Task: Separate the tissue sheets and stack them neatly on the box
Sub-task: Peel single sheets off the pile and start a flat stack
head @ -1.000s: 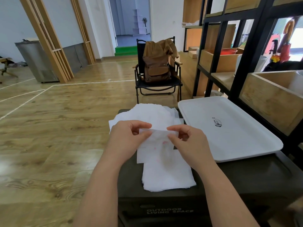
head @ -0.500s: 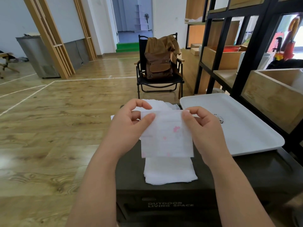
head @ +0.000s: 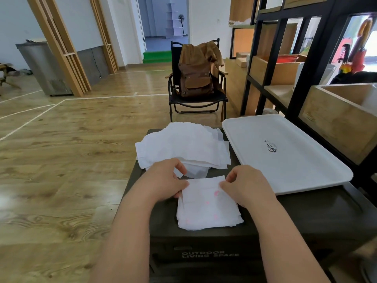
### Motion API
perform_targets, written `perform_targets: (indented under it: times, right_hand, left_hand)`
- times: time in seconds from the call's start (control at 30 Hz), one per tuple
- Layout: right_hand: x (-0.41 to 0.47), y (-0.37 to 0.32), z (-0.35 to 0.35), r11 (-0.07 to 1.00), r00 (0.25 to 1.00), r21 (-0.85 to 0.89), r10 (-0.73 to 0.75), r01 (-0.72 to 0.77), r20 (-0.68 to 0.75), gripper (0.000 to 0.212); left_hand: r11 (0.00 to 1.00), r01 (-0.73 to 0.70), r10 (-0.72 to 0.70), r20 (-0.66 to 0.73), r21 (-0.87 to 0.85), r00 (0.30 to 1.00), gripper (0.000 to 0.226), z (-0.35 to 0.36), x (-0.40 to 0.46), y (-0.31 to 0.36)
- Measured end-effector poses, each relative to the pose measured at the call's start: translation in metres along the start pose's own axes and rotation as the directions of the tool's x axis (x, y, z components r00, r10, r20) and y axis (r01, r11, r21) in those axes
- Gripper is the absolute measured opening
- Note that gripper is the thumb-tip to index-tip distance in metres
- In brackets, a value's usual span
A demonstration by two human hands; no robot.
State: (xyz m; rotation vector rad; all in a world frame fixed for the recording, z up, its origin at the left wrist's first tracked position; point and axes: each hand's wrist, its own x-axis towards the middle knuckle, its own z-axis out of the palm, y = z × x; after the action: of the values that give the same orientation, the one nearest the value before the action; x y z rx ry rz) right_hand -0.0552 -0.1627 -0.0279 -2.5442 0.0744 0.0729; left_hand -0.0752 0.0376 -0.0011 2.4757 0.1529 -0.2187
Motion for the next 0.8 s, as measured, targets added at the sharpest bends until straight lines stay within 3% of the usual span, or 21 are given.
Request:
perform_targets:
  times: [0.1, 0.2, 0.27, 0.33, 0.4, 0.57, 0.7, 0.8]
  right_hand:
    - [0.0, -0.001, -0.001, 1.0, 0.996, 0.017, -0.003, 0.005, -0.091, 0.015]
    - [0.001, -0.001, -0.003, 0.996, 0.986, 0.082, -0.022, 0.036, -0.165, 0.014]
    - [0.001, -0.002, -0.003, 0.99, 0.985, 0.126, -0.043, 0.065, -0.167, 0.011]
    - [0.0, -0.003, -0.002, 0.983, 0.985, 0.162, -0.059, 0.086, -0.161, 0.009]
    - [0.0, -0.003, -0.002, 0.979, 0.984, 0.174, -0.075, 0.103, -0.164, 0.009]
    - [0.002, -0.001, 0.0, 0.975, 0.982, 0.185, -0.088, 0.119, -0.168, 0.008]
    - [0.004, -0.003, 0.0, 0.968, 0.978, 0.212, -0.094, 0.133, -0.185, 0.008]
    - [0.004, -0.003, 0.001, 0.949, 0.978, 0.276, -0.102, 0.15, -0.181, 0.014]
  left_hand:
    - [0.999, -0.028, 0.035, -0.206, 0.039, 0.978, 0.018, 0.002, 0.006, 0.001]
    - [0.979, -0.166, 0.203, -0.461, 0.121, 0.864, 0.027, 0.009, 0.021, 0.012]
    - [0.945, -0.237, 0.318, -0.468, 0.225, 0.824, 0.043, 0.02, 0.033, 0.018]
    - [0.91, -0.251, 0.371, -0.376, 0.331, 0.849, 0.056, 0.034, 0.044, 0.02]
    - [0.892, -0.241, 0.379, -0.341, 0.383, 0.861, 0.055, 0.043, 0.052, 0.017]
    - [0.902, -0.286, 0.414, -0.455, 0.324, 0.788, 0.023, 0.044, 0.06, 0.011]
    - [0.887, -0.328, 0.457, -0.519, 0.324, 0.723, 0.019, 0.043, 0.057, 0.011]
    - [0.914, -0.39, 0.366, -0.635, 0.109, 0.681, 0.018, 0.033, 0.044, 0.02]
